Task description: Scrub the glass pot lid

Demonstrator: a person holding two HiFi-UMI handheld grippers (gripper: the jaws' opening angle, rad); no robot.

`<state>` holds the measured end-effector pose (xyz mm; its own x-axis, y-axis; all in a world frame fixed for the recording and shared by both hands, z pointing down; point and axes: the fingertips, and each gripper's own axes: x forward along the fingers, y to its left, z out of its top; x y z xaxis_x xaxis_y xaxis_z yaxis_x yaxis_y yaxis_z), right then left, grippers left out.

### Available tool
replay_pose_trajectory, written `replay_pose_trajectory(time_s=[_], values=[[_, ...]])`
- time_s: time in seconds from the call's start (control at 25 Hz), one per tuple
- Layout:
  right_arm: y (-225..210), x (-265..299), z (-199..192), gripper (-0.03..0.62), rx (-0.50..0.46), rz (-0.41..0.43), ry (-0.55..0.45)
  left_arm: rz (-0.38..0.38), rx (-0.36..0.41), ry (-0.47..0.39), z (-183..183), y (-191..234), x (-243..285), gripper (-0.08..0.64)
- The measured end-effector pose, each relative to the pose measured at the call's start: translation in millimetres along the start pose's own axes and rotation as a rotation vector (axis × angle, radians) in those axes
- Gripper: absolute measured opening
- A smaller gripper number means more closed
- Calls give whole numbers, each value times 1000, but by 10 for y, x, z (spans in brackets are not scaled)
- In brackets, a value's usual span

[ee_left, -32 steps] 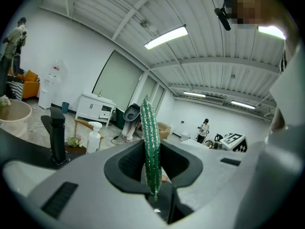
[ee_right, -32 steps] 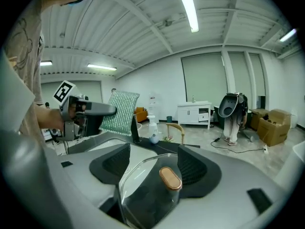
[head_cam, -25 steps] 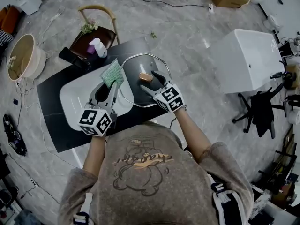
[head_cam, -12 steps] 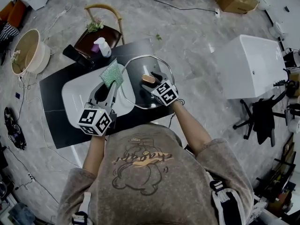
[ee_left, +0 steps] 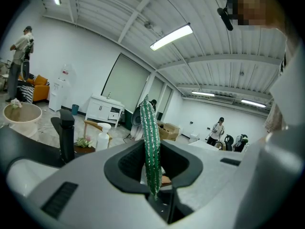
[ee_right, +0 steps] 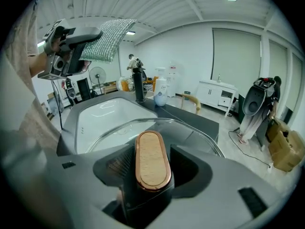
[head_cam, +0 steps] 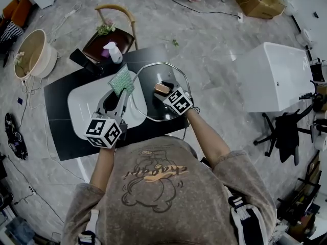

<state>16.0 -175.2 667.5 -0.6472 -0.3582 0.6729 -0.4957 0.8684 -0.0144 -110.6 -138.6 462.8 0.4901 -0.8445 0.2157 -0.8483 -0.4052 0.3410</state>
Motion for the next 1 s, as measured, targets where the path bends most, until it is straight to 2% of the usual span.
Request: replay_pose_trajectory(time_s=[0.04, 0.12, 0.48, 0.72, 1.0], values=[[3, -8, 5, 226, -11, 5, 3, 2, 0, -1, 1, -3, 2, 86], [17, -9, 8, 196, -33, 16, 0, 7, -2, -1, 0, -4, 8, 86], [37, -24, -1, 186, -52, 27, -11, 24, -18, -9, -6, 26, 29, 86], [15, -130, 1, 184, -26, -20, -14, 42, -22, -19, 42, 90, 17, 86], [-11, -498, 338, 183, -76, -77, -96, 52, -22, -38, 79, 129, -45, 86]])
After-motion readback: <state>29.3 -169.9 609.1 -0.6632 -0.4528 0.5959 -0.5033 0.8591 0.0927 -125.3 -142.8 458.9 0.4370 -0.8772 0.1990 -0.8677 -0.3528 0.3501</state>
